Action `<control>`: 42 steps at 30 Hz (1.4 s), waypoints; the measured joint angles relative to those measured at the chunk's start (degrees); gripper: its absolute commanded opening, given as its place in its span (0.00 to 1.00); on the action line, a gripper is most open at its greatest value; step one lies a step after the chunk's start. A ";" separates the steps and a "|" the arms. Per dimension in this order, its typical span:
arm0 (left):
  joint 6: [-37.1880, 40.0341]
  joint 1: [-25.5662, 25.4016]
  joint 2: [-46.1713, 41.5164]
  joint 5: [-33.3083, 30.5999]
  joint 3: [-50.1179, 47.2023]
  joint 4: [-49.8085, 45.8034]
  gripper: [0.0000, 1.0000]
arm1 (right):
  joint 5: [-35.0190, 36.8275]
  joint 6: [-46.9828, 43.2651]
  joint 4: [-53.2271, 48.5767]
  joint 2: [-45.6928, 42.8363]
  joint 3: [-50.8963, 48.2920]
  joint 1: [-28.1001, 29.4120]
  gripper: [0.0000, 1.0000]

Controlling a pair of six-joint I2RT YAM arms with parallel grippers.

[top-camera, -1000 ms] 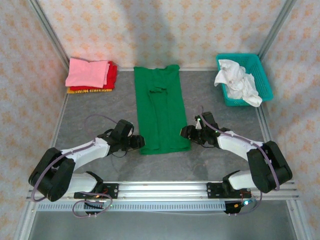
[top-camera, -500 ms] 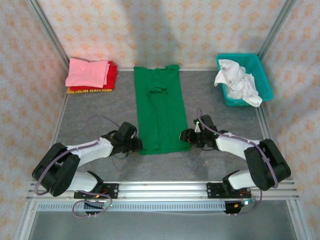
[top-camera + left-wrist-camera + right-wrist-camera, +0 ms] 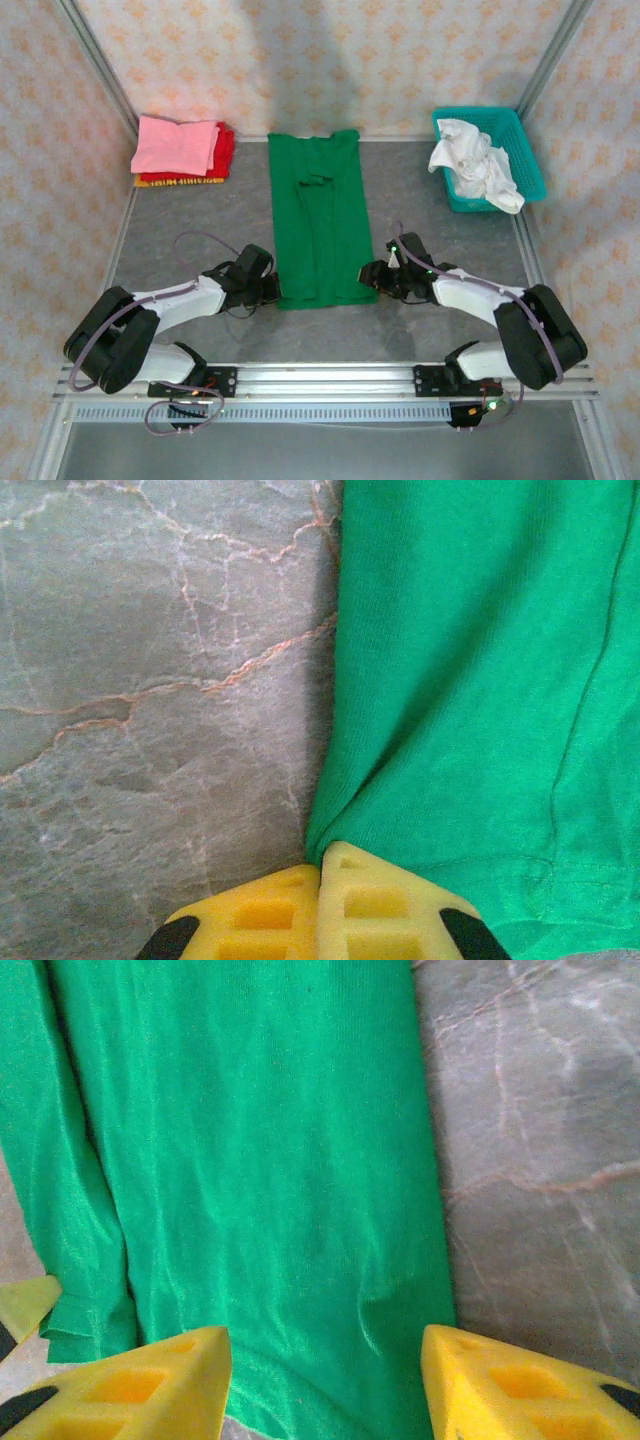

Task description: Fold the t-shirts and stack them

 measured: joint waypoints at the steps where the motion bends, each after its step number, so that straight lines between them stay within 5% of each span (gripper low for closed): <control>1: 0.00 0.00 -0.15 -0.13 0.00 -0.13 0.00 | 0.28 0.09 -0.55 -0.83 0.00 0.00 0.53; 13: -0.09 -1.11 -1.97 -2.67 -0.35 -0.74 0.00 | 0.66 1.90 -2.08 0.79 -0.24 1.92 0.49; 30: -1.16 -1.42 -6.58 -5.90 -2.19 -4.22 0.00 | 0.87 4.61 -1.01 1.97 0.11 3.65 0.00; 42: -0.26 -1.73 -9.46 -4.11 -2.38 -10.12 0.00 | -2.14 4.87 -0.87 -0.52 -3.82 4.76 0.00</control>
